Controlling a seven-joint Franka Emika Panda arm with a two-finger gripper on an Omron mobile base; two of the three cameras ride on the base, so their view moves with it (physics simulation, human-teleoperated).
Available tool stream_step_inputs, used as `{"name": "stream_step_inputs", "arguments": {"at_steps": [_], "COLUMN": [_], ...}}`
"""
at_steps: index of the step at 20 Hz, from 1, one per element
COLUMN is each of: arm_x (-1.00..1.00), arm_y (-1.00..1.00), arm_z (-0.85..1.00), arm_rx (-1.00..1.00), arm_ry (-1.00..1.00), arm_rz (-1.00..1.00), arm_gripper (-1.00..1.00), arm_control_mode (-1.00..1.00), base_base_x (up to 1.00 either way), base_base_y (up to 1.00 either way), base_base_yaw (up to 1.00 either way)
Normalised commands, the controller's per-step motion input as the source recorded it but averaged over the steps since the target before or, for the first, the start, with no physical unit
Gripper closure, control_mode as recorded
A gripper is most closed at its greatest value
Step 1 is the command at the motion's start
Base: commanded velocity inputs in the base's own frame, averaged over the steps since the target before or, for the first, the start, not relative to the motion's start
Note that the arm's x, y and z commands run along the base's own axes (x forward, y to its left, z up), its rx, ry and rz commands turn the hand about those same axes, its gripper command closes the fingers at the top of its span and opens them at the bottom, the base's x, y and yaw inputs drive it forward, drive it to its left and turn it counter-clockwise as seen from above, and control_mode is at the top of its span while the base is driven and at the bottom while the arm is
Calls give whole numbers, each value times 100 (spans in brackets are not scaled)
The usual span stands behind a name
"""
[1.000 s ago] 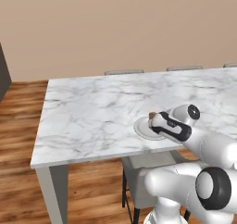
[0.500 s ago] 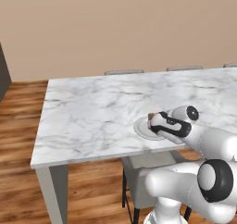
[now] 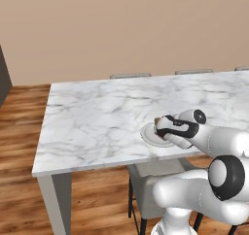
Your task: Start the toaster. Once the lever pops up, take the bread to the plate on the dining counter.
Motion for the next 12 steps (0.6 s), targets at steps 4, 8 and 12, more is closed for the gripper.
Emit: {"name": "stream_step_inputs", "arguments": {"at_steps": [4, 8, 12], "arm_x": [11, 0, 0], "arm_y": [0, 0, 0], "arm_z": [-1, -15, -18], "arm_rx": [0, 0, 0], "arm_ry": [0, -4, -4], "arm_rz": [0, 0, 0], "arm_gripper": [100, 100, 100], "arm_control_mode": [-100, -100, -100], "base_base_x": [0, 0, 0], "base_base_y": [0, 0, 0], "base_base_yaw": [0, 0, 0]}}
